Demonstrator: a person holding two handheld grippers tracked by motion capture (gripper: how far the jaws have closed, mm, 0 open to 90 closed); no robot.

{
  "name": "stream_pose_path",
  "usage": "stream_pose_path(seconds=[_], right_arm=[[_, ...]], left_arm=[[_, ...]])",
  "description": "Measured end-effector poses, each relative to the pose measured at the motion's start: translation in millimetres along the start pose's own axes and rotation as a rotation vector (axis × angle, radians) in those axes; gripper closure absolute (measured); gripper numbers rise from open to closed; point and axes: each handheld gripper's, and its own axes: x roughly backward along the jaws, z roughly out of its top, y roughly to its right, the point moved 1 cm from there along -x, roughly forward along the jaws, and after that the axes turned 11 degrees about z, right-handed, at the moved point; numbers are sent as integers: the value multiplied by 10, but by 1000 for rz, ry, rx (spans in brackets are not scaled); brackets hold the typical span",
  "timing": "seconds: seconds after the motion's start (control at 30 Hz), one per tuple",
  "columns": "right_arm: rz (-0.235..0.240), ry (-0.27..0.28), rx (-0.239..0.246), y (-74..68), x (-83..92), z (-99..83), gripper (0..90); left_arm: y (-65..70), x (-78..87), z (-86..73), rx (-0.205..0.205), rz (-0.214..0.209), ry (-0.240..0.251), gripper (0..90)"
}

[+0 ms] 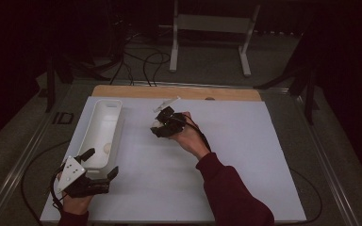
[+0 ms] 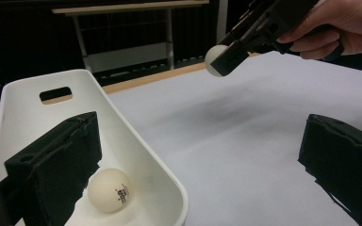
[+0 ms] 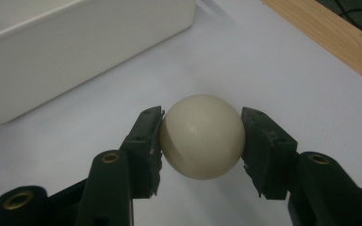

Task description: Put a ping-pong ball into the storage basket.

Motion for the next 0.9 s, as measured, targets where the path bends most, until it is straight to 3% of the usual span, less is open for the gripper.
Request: stream_pose_path(seconds=[0.9], right_arm=[[42,31,39,-168,-37,237,504]], left_arm=[[7,-6,3,-2,-5,0,0]])
